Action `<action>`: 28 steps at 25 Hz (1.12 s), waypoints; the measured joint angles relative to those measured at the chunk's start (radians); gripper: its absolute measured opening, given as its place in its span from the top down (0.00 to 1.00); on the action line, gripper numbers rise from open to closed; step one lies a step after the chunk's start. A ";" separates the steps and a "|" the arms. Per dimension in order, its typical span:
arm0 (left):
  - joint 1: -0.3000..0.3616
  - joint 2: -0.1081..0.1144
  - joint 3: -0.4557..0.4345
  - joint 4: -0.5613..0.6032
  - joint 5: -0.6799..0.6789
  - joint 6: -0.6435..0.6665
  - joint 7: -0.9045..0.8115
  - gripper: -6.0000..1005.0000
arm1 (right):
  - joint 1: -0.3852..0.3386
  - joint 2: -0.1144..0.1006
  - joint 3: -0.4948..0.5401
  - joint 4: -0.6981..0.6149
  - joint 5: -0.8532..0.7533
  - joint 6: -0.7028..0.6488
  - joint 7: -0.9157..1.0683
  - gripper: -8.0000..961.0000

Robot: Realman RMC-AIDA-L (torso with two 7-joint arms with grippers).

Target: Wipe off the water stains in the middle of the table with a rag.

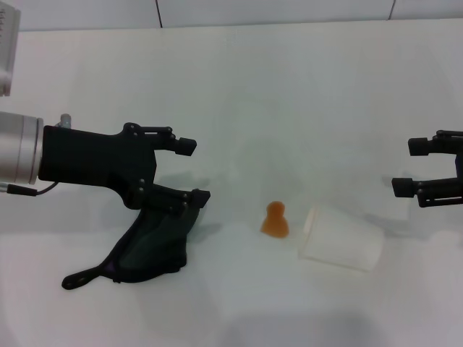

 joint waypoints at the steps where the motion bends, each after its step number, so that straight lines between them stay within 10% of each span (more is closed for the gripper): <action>1: 0.000 0.000 0.000 0.000 0.000 0.000 0.000 0.11 | 0.000 0.000 0.000 0.000 -0.001 0.000 0.000 0.11; 28: -0.006 0.003 0.002 0.001 0.002 0.001 -0.001 0.11 | 0.008 0.000 -0.016 -0.014 -0.001 -0.037 0.007 0.11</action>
